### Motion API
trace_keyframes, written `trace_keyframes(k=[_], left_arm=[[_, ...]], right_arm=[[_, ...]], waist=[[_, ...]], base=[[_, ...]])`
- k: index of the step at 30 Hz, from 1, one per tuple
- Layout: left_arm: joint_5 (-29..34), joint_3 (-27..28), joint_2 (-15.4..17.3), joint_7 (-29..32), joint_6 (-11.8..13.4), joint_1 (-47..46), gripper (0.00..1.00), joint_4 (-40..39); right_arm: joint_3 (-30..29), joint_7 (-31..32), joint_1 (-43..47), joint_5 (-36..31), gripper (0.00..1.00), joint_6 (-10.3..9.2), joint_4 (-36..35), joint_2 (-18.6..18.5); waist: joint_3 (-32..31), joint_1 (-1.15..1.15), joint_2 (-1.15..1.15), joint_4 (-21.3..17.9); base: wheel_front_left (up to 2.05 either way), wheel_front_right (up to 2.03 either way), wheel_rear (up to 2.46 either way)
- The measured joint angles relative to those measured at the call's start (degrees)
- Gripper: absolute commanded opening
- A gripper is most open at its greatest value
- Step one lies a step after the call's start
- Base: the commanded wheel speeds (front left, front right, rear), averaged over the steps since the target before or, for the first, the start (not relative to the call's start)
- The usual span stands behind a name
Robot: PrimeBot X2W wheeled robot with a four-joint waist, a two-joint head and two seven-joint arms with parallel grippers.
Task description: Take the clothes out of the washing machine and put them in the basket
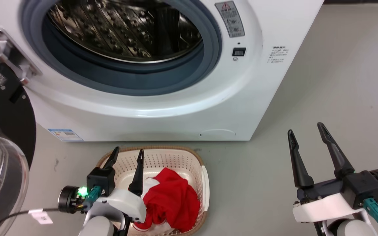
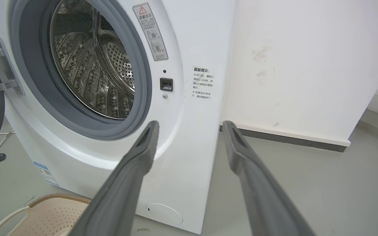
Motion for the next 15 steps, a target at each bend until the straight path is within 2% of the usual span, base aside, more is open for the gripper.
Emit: trace_keyframes(k=[7,15], left_arm=[[3.7,6.3,-2.9,0.0,0.5,6.9,1.00,-11.6],[7.7,10.7,-4.6,0.0,0.2,12.7,1.00,-18.7]], right_arm=[[-0.4,0.0,2.2,0.0,1.00,0.00,0.5,0.0],[-1.6,0.0,5.6,0.0,1.00,0.00,1.3,0.0]], waist=[[-4.5,0.00,0.00,0.6],[-9.2,0.00,0.00,1.3]], base=[[0.00,0.00,0.00],[0.00,0.00,0.00]])
